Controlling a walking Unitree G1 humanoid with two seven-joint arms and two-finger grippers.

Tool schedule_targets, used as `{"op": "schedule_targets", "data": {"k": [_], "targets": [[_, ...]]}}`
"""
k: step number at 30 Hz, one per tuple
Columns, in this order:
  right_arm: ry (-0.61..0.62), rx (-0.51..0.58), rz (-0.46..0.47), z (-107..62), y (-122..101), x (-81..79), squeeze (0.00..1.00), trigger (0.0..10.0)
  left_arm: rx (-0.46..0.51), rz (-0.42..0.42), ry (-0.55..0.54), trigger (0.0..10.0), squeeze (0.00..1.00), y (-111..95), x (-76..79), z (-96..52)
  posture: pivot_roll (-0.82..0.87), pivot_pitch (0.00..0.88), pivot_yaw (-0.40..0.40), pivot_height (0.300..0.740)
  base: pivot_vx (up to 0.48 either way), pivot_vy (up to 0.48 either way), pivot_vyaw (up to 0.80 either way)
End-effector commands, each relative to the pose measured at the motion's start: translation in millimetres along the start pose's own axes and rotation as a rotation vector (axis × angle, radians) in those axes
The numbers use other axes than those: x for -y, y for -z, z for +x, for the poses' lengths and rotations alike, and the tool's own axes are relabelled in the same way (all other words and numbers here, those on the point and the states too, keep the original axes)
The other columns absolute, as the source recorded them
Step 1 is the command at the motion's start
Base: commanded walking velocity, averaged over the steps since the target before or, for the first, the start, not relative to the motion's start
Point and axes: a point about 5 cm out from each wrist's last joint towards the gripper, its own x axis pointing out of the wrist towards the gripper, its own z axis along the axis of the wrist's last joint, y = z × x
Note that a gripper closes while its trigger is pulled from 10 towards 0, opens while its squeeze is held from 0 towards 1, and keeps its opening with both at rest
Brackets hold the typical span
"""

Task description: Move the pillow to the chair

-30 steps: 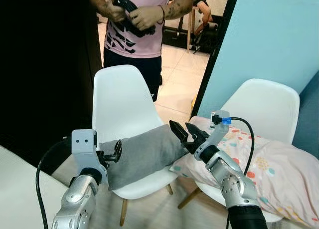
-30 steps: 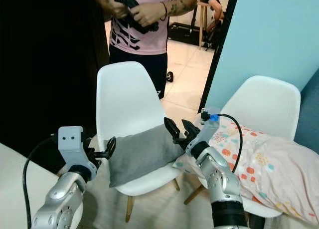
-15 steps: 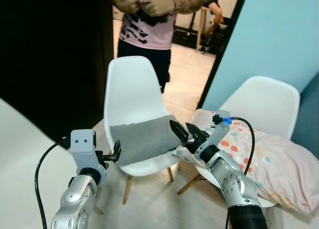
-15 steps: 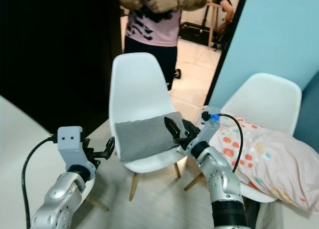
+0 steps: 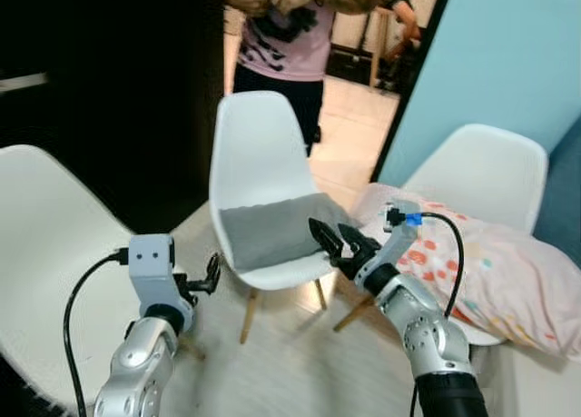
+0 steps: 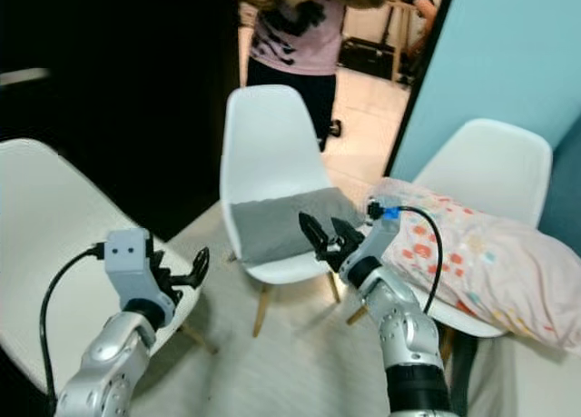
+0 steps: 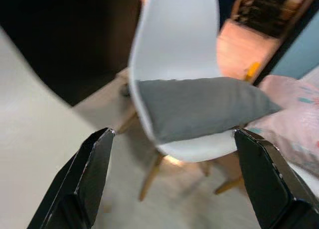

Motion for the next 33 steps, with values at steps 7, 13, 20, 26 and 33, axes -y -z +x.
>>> {"op": "schedule_targets", "data": {"k": [7, 13, 20, 26, 33], "targets": [[0.005, 0.016, -0.003, -1.9, -4.5, 0.7, 0.00, 10.0, -0.002, -0.022, 0.010, 10.0, 0.00, 1.2, 3.7, -1.3, 0.01, 0.000, -0.105, 0.740, 0.000, 0.000, 0.00], [0.003, 0.011, 0.003, -1.5, -4.1, 0.0, 0.00, 10.0, -0.001, -0.021, 0.014, 10.0, 0.00, 0.6, 3.6, -1.1, 0.01, 0.000, -0.102, 0.740, 0.000, 0.000, 0.00], [-0.001, -0.014, 0.000, 0.8, -1.7, -1.6, 0.00, 10.0, 0.000, -0.023, 0.015, 10.0, 0.00, 0.3, 3.5, -1.0, 0.02, 0.000, -0.104, 0.740, 0.000, 0.000, -0.42], [0.003, -0.020, 0.003, 0.8, -1.5, -0.6, 0.00, 10.0, -0.001, -0.027, 0.017, 10.0, 0.00, 0.2, 3.9, -0.5, 0.01, 0.000, -0.103, 0.740, 0.000, 0.000, -0.80], [0.004, -0.025, 0.005, 0.8, -1.6, 0.1, 0.00, 10.0, 0.000, -0.029, 0.019, 10.0, 0.00, 0.2, 4.5, 0.0, 0.01, 0.000, -0.107, 0.740, 0.000, 0.000, -0.80]]}}
